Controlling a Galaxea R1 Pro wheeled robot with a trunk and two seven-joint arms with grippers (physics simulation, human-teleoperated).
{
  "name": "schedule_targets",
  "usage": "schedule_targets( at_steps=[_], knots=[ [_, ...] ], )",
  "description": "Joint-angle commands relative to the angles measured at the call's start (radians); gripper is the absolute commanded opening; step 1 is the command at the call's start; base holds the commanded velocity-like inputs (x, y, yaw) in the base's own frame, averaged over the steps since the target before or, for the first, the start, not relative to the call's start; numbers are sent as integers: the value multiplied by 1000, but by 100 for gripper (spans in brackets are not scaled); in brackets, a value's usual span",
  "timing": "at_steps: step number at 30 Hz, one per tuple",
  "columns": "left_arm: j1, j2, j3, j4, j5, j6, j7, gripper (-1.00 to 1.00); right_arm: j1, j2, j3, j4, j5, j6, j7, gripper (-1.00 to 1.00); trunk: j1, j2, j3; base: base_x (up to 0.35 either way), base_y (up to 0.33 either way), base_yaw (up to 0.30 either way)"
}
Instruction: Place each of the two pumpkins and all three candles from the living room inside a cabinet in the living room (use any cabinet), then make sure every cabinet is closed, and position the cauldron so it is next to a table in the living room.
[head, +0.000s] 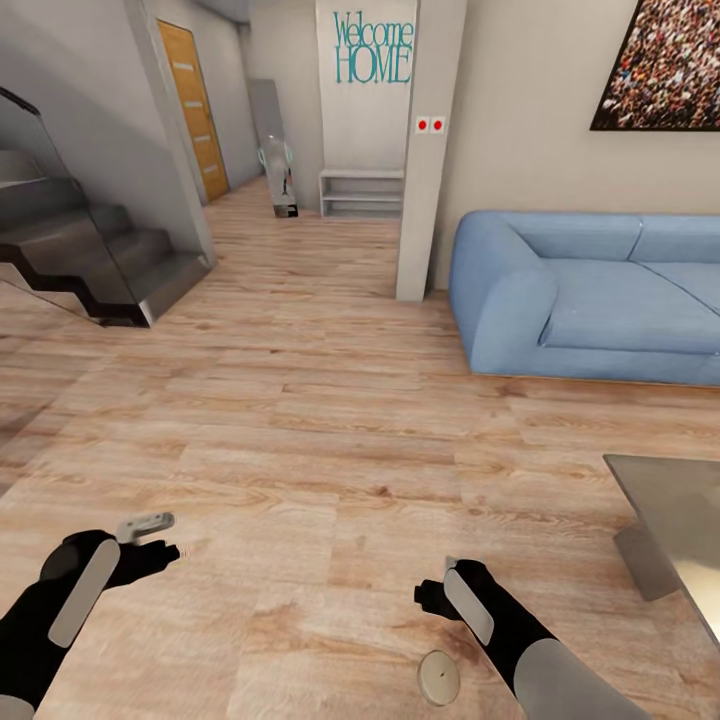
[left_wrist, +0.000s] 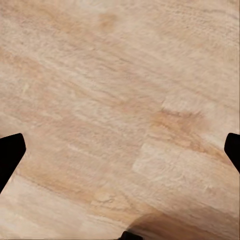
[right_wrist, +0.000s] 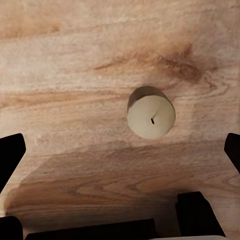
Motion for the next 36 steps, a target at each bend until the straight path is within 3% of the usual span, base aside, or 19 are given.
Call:
schedule_targets(
  at_steps=[1,6,26,36],
  knots=[
    [0,1,1,-7,10,4,31,100,-1,-1,5,-2,-11,2,-10,100,0,0,-1,0,0,0],
    [2,-7,-4,-16,10,7,75,100,-1,-1,5,-2,-9,3,-11,100,0,0,-1,0,0,0],
    [2,-12,-5,-17,23,7,79,100,-1,-2,6,-7,-3,-1,-11,100,77,-140,-63,0,0,0],
    [2,-10,16,-18,33,18,75,100,-1,-4,5,-3,-2,-6,-15,100,115,-210,-95,0,0,0]
  ],
)
